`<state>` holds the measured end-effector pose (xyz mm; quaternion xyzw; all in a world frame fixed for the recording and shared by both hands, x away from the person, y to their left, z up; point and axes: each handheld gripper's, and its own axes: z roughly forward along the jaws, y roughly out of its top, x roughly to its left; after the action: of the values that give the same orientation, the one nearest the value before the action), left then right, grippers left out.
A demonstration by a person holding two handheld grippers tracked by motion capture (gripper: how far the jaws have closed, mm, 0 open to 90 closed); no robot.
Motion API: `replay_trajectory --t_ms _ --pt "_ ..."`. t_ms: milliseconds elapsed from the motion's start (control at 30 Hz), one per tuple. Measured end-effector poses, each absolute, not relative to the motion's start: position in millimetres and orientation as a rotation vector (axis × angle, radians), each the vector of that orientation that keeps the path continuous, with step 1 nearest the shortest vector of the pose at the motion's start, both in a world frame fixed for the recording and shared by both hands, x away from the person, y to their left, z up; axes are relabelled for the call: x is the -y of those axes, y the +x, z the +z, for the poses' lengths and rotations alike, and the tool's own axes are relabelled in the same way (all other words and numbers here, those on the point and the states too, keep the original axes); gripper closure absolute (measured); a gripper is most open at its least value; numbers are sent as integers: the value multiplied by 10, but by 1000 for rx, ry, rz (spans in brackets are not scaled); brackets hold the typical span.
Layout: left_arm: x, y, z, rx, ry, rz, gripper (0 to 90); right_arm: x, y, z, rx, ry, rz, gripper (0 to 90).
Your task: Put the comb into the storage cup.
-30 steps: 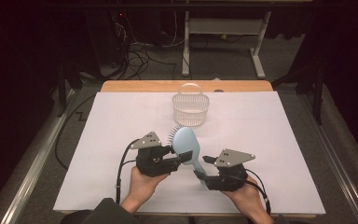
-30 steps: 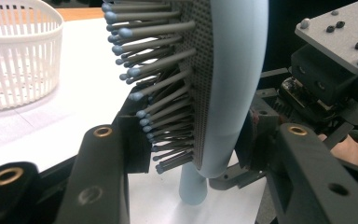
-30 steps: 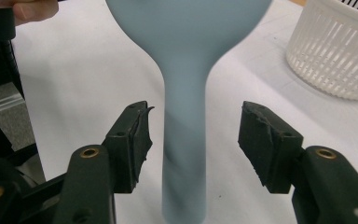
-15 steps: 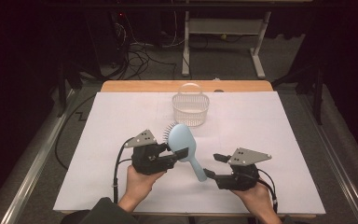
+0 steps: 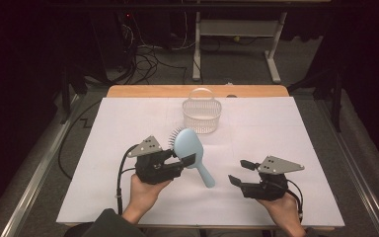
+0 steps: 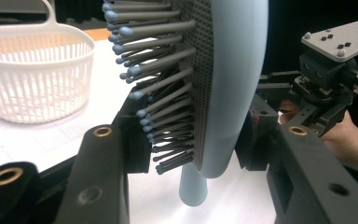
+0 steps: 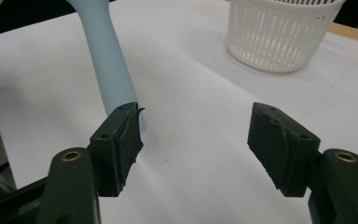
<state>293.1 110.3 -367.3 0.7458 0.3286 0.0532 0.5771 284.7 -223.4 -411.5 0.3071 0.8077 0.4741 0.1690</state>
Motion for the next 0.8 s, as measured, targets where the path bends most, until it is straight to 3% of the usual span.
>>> replay_trajectory --t_ms 333,800 --pt "-1126 2849 -3635 -739 1763 253 530 2448 2876 -4177 -2247 942 1316 335" --pt "-1122 2798 -3644 -710 1790 337 529 2785 2938 -4291 -2178 1062 1286 318"
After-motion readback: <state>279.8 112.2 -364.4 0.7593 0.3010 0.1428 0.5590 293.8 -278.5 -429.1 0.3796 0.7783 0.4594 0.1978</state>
